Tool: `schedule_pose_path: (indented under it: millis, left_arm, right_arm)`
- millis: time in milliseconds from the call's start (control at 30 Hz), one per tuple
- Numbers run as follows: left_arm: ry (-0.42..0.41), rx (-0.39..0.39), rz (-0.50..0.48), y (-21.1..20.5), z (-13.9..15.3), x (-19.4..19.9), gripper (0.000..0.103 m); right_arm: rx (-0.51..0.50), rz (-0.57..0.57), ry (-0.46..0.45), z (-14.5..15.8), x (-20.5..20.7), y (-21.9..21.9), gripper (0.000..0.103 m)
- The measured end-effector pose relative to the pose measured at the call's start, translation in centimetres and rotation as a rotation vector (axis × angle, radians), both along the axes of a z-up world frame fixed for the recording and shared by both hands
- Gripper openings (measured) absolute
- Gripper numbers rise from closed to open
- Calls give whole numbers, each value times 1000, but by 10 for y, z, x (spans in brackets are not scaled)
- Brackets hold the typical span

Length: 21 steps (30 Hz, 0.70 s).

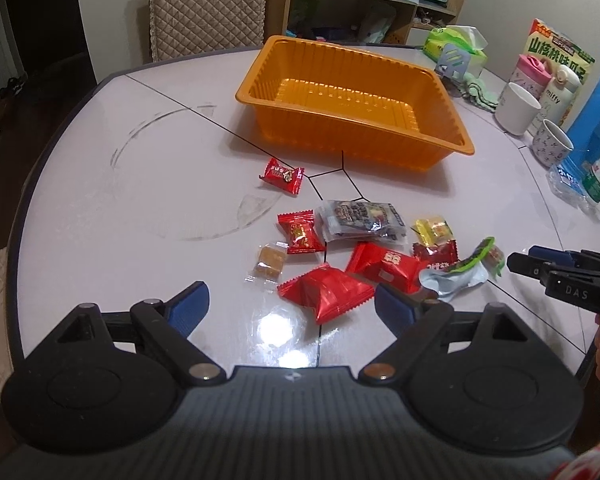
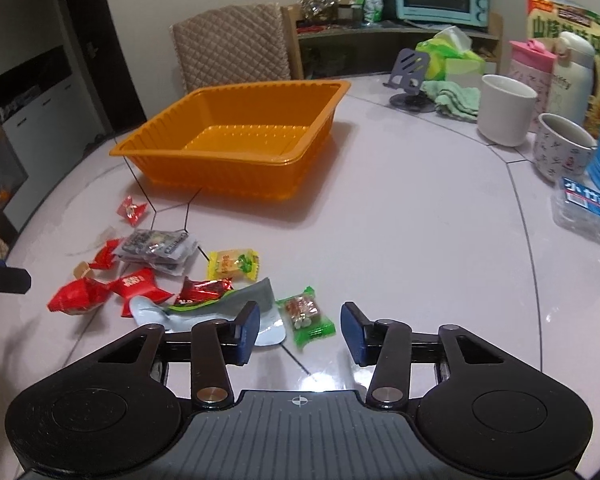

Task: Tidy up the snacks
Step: 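Reach the right tool to the green-wrapped candy while the left tool approaches the large red packet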

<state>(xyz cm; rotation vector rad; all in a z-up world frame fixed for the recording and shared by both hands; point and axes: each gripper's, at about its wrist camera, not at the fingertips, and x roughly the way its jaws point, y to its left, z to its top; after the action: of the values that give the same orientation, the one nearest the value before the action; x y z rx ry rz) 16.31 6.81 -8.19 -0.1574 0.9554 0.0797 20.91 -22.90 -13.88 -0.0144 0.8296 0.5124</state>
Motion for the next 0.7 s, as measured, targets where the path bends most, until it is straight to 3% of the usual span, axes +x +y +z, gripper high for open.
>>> schedule_pose_path:
  millis: [300, 700]
  left_arm:
    - [24, -2, 16, -5, -10, 13, 89]
    - [36, -13, 25, -13, -18, 26, 89]
  right_arm:
    - [-37, 53, 14, -17, 21, 6, 39]
    - [-48, 59, 21, -24, 27, 10, 23]
